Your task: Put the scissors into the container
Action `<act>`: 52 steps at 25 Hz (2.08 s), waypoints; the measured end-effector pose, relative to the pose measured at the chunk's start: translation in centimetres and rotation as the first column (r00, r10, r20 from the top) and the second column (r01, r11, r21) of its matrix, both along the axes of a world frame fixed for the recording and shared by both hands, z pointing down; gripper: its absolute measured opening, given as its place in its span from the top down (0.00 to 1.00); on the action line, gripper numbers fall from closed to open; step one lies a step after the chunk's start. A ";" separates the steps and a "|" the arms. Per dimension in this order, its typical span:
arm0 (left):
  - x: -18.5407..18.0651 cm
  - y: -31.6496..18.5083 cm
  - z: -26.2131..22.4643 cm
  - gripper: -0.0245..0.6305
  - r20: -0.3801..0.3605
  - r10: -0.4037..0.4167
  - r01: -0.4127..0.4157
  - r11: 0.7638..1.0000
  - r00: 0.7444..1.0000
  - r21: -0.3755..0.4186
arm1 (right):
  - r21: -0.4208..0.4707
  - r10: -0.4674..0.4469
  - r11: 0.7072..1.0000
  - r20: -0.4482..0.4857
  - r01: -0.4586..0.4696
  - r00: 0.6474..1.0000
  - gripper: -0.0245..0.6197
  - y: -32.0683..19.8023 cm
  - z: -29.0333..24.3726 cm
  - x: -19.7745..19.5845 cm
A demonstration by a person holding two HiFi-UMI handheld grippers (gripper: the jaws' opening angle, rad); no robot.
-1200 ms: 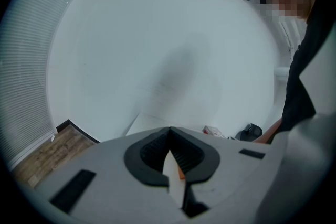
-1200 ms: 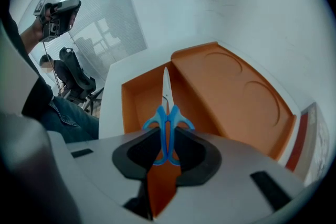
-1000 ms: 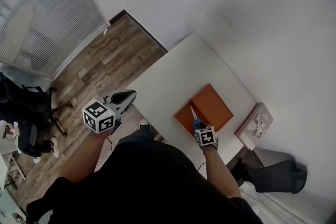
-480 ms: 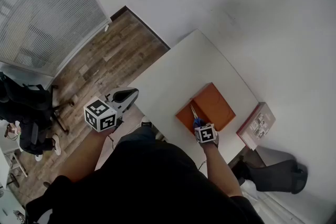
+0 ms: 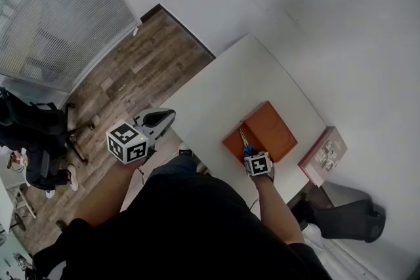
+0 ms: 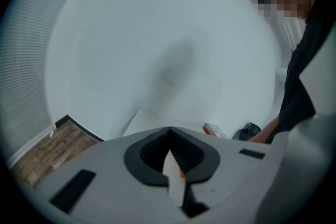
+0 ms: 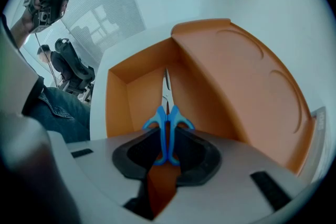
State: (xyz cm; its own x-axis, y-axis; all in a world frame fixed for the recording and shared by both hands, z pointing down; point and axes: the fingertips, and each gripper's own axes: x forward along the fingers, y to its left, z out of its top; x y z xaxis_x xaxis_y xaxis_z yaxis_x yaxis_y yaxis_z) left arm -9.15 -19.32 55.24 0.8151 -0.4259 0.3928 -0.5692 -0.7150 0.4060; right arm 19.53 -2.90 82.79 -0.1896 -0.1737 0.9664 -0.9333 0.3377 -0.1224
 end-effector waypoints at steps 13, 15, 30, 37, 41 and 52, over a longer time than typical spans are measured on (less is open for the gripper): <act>0.7 0.4 -0.1 0.95 0.002 0.013 -0.013 1.000 1.000 -0.008 | 0.000 -0.006 1.000 0.003 0.006 1.000 0.83 0.0 0.1 -0.1; 0.9 0.6 -0.1 0.95 0.000 0.018 -0.018 1.000 1.000 -0.011 | -0.001 -0.004 1.000 0.006 0.004 1.000 0.83 0.0 0.1 -0.1; 1.4 2.6 -1.1 0.95 0.003 0.016 -0.016 1.000 1.000 0.003 | 0.033 -0.018 0.999 0.007 0.018 1.000 0.78 0.3 -1.0 0.0; 1.9 4.1 -2.0 0.95 -0.009 0.019 -0.019 1.000 1.000 0.019 | 0.078 -0.019 0.997 0.022 0.017 1.000 0.78 1.0 -3.0 0.0; 2.4 5.1 -2.5 0.95 -0.016 0.030 -0.029 0.999 0.999 0.029 | 0.111 -0.009 0.994 0.047 0.004 0.999 0.78 1.4 -4.4 -0.2; 3.7 7.9 -3.7 0.95 -0.027 0.060 -0.059 0.996 0.998 0.060 | 0.217 0.031 0.975 0.075 -0.046 0.997 0.78 2.1 -9.1 0.6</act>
